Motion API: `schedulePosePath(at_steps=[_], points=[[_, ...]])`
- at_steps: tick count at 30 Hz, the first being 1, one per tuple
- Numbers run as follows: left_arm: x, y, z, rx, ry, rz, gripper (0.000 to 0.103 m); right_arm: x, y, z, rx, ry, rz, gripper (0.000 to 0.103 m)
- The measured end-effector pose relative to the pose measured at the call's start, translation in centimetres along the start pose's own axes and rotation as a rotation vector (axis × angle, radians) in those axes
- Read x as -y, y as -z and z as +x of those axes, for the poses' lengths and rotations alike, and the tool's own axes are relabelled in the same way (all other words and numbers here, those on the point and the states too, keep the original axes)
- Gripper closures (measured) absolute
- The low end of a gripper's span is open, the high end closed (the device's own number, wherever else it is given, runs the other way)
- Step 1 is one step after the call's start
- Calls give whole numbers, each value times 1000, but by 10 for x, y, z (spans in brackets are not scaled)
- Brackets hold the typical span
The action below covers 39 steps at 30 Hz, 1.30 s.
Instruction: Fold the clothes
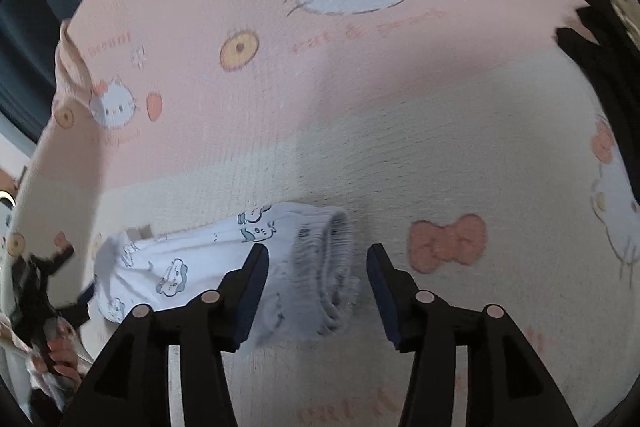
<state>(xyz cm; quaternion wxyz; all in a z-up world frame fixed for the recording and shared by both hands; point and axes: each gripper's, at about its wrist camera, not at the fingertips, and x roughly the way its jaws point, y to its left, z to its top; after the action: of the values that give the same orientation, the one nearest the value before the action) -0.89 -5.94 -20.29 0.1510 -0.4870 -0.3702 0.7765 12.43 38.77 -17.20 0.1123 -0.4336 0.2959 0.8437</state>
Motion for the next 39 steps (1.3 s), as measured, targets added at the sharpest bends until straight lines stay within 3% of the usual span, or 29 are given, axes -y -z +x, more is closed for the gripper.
schedulePosePath(at_steps=[3, 6, 10, 16, 23, 31, 39], points=[[-3, 16, -4, 4, -21, -19, 23, 24, 7, -10, 32, -33, 168, 47], [-6, 32, -11, 17, -27, -57, 23, 47, 24, -16, 50, -151, 395, 46], [-15, 49, -34, 51, 41, -142, 23, 61, 52, -15, 45, -295, 600, 45], [-18, 67, -25, -5, 92, -214, 23, 53, 70, 1, -5, -417, 700, 44], [-22, 73, -23, -10, 80, -210, 23, 47, 71, 17, -15, -443, 770, 35], [-7, 58, -21, 85, 57, -89, 23, 39, 62, 25, 47, -442, 757, 35], [9, 49, -13, 165, 4, -54, 23, 39, 49, 29, 147, -427, 761, 35]])
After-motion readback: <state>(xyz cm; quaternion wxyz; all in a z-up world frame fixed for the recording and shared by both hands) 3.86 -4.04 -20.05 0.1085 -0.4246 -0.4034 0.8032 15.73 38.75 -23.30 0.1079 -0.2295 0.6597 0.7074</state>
